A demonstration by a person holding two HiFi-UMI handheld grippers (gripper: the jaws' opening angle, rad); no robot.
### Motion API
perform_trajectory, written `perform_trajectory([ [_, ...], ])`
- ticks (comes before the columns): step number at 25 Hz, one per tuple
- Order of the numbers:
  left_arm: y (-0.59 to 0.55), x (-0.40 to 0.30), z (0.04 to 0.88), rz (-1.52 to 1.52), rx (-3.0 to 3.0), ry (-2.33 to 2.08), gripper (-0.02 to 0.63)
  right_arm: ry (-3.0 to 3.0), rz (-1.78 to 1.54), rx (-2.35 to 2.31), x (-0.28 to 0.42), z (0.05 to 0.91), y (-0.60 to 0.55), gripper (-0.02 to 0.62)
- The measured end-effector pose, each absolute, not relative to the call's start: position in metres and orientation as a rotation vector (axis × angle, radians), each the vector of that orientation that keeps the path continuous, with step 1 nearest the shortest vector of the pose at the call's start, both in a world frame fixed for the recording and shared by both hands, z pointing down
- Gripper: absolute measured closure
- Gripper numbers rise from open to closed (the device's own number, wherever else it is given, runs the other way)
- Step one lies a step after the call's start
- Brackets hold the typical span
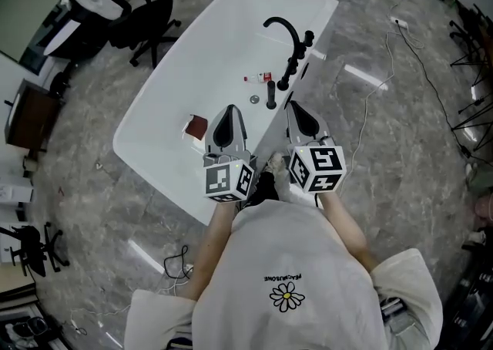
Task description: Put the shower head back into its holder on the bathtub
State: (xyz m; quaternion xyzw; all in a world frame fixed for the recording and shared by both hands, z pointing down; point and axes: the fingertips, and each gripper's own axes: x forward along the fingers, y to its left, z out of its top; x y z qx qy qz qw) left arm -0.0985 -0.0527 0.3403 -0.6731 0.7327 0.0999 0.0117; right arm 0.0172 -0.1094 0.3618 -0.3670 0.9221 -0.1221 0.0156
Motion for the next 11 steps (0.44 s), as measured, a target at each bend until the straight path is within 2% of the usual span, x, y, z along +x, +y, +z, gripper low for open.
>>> perform_trajectory([
  [11, -0.049, -0.087, 0.308, 0.371, -2.129, 2.182, 0.607, 2.87, -0.377, -0.966, 0.015, 0.322, -0.095, 0.592],
])
